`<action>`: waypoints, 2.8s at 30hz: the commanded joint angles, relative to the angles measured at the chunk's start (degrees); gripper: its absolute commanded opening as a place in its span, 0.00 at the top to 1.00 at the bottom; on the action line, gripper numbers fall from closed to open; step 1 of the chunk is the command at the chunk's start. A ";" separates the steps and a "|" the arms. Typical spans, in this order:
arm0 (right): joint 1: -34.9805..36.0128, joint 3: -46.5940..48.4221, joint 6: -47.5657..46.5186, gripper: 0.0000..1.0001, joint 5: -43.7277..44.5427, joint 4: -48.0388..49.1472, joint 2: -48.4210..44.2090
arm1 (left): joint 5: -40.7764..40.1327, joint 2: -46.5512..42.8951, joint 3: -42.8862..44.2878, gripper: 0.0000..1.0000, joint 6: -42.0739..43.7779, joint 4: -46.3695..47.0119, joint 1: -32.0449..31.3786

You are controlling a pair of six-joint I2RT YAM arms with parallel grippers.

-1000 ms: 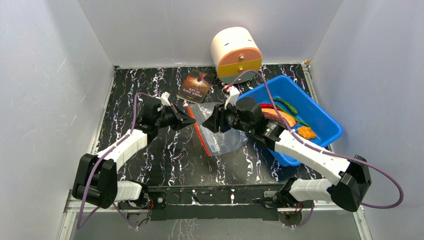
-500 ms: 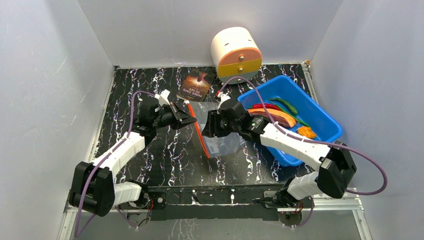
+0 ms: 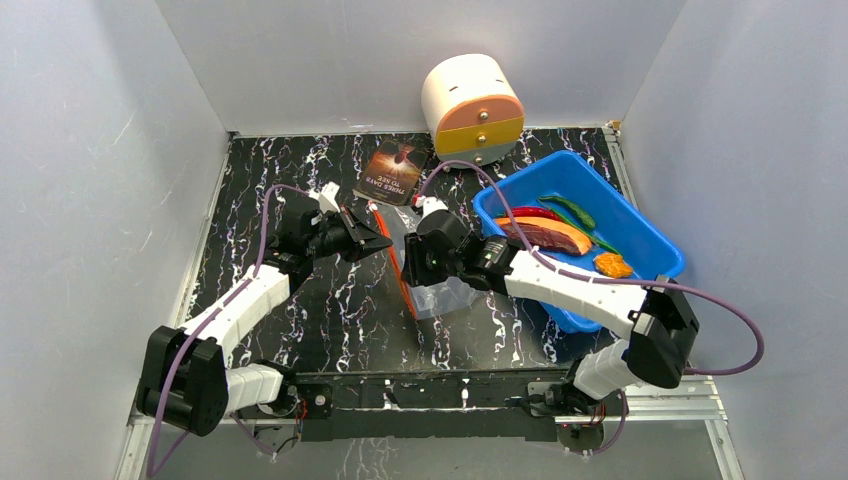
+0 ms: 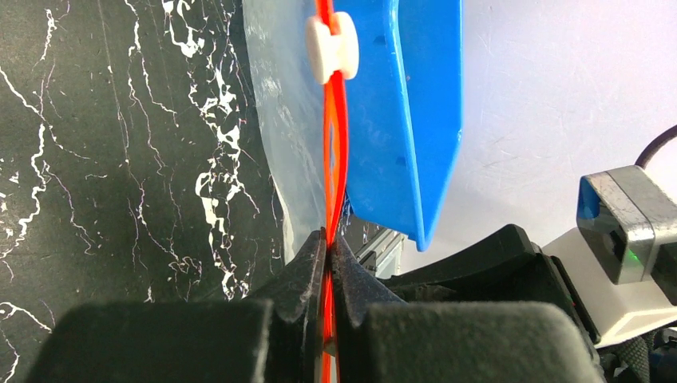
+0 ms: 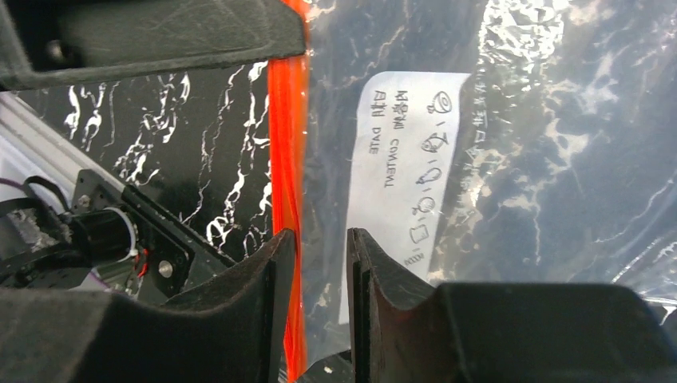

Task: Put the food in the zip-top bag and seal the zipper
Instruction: Open the zipper of the food storage bag.

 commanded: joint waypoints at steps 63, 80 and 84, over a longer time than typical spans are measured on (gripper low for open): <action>5.74 2.45 -3.38 1.00 16.29 10.15 2.06 | -1.32 -1.85 5.18 0.69 11.36 -10.61 -0.98; 6.01 2.55 -5.12 1.00 13.31 11.04 4.27 | 0.12 2.51 7.12 0.67 12.11 -7.25 -1.62; 6.10 2.29 -5.14 1.00 13.55 11.04 4.07 | -0.44 3.22 7.40 0.81 12.13 -7.71 -1.74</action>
